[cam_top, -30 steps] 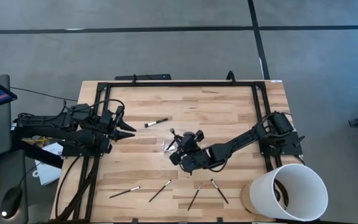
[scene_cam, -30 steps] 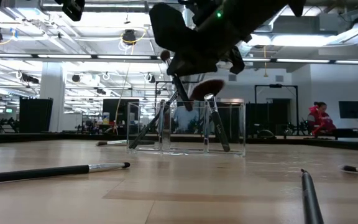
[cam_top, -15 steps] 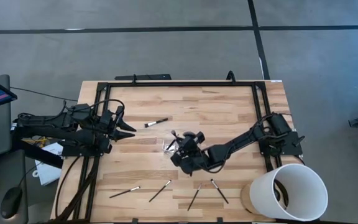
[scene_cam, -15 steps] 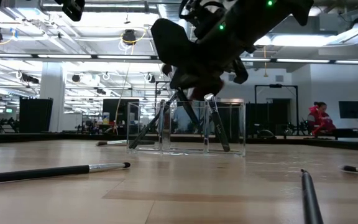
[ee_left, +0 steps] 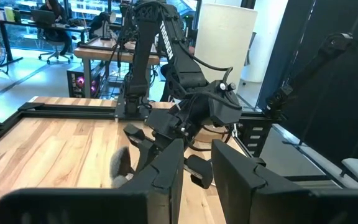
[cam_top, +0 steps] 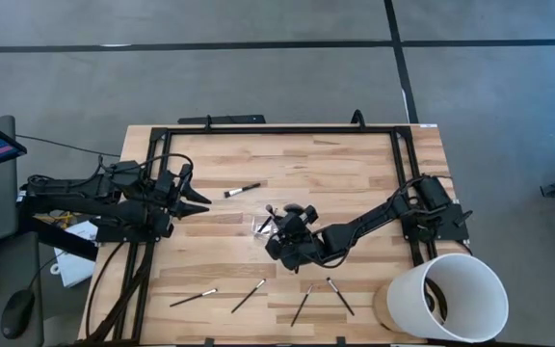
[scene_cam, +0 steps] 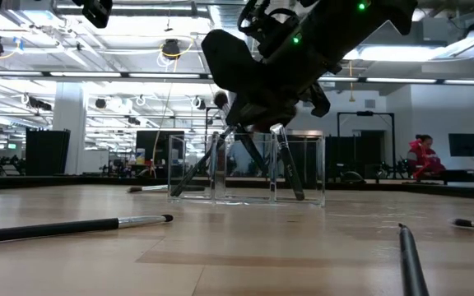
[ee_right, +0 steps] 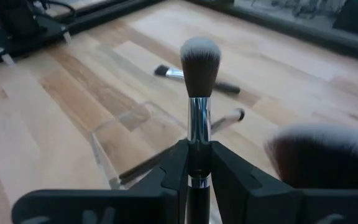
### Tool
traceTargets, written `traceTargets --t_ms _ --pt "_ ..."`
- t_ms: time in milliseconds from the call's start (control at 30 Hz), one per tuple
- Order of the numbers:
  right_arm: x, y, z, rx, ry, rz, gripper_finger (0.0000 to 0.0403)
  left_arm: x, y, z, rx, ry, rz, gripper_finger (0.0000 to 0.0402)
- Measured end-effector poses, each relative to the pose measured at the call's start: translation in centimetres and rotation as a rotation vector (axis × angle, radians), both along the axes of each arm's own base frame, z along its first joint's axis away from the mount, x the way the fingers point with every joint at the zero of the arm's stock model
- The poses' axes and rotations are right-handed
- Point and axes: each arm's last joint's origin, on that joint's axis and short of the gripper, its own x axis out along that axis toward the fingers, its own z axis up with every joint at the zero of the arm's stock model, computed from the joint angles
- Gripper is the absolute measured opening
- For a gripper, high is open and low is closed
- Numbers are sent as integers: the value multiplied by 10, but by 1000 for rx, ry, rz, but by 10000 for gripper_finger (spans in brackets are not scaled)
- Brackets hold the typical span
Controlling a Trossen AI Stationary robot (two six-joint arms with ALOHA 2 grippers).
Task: Put items in baskets/containers
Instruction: Put the powder brush into the middle section of the transparent organizer, then put the eyeshadow brush into the left section of the transparent organizer
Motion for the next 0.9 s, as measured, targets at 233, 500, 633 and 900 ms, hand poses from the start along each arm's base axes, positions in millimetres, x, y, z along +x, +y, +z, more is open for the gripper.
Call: traceTargets --t_ms 233,500,633,900 --pt "-1 -2 -2 17 13 -12 62 0 0 0 3 -1 0 81" --pt "-1 -2 -2 18 12 -12 76 0 0 0 3 0 0 81" --pt "-1 -2 -2 17 13 -12 77 0 0 0 3 0 -1 81" --pt "-6 2 13 -12 10 21 77 0 0 0 3 -1 -1 81"
